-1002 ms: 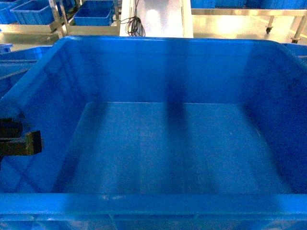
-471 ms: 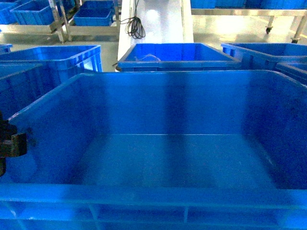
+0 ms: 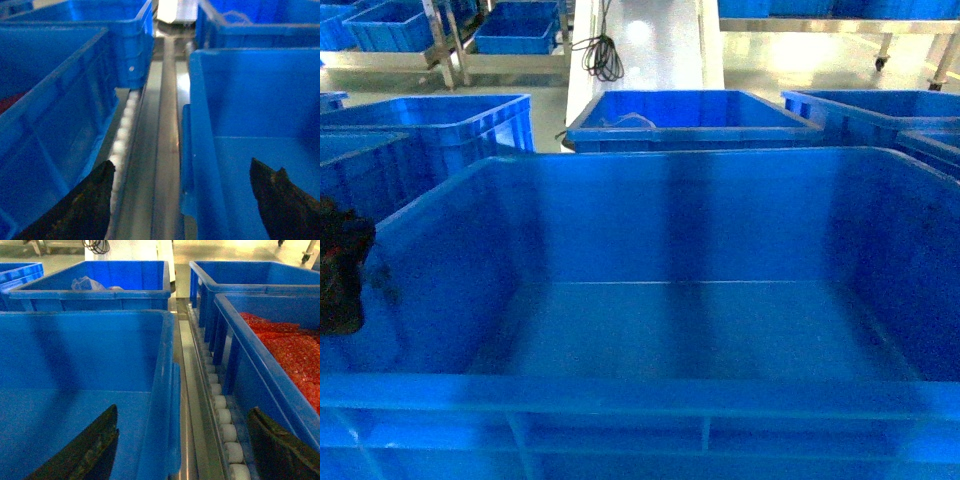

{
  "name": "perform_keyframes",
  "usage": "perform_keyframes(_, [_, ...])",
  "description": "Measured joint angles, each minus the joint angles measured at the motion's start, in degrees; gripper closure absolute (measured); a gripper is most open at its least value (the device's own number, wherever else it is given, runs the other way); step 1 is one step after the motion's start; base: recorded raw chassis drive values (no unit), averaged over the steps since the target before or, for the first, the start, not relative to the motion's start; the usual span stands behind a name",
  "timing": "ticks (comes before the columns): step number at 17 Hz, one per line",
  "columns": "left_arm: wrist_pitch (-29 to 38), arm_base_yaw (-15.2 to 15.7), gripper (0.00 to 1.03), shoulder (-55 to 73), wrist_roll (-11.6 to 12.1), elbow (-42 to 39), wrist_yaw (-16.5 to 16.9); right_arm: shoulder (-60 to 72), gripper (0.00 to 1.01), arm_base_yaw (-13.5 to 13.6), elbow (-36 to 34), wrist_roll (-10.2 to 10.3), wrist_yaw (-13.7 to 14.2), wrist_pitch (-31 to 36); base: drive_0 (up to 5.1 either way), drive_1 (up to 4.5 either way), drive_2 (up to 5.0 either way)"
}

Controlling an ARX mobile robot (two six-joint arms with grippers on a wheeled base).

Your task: Place box next to blue box on left shelf

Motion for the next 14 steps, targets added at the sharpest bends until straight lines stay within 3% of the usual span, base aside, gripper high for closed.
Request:
perform_keyframes(1, [10.05, 1.6, 0.29, 0.07, 1.22, -5.95, 3.8, -1.18, 0.32, -0.17, -5.53, -0.85, -0.61, 7.93, 0.0, 0.0, 0.0])
perform_keyframes(2, [16.31, 2.84, 0.39, -1.77, 1.9, -9.55, 5.99, -3.02, 0.42, -2.86, -8.02, -1.18, -3.61, 13.11, 0.0, 0.0, 0.0])
perform_keyframes(3, [24.39, 3.82, 0.52, -3.61, 2.47, -10.69, 7.52, -6.47, 0.55, -4.44, -8.15, -1.4, -3.63, 15.06, 0.0, 0.0, 0.0])
perform_keyframes(7, [15.32, 7.87, 1.0, -15.17, 2.54, -15.28, 11.1, -15.58, 1.0, -4.42, -13.49, -2.08, -4.15, 9.55, 0.0, 0.0, 0.0])
perform_keyframes(9, [10.43, 9.57, 1.0, -21.79, 2.69, -15.87, 13.22, -20.72, 1.0, -4.42, -14.43, -2.03, -4.15, 6.67, 0.0, 0.0, 0.0])
perform_keyframes(10, [7.17, 13.53, 1.0, -24.96, 2.75, -16.76, 16.81, -20.94, 1.0, -4.42, -16.52, -2.03, -4.15, 10.03, 0.0, 0.0, 0.0])
perform_keyframes(14, [-2.97, 14.14, 1.0, -36.65, 2.78, -16.9, 17.51, -31.21, 1.0, -4.39, -17.66, -2.05, -4.2, 0.04, 0.0, 0.0, 0.0])
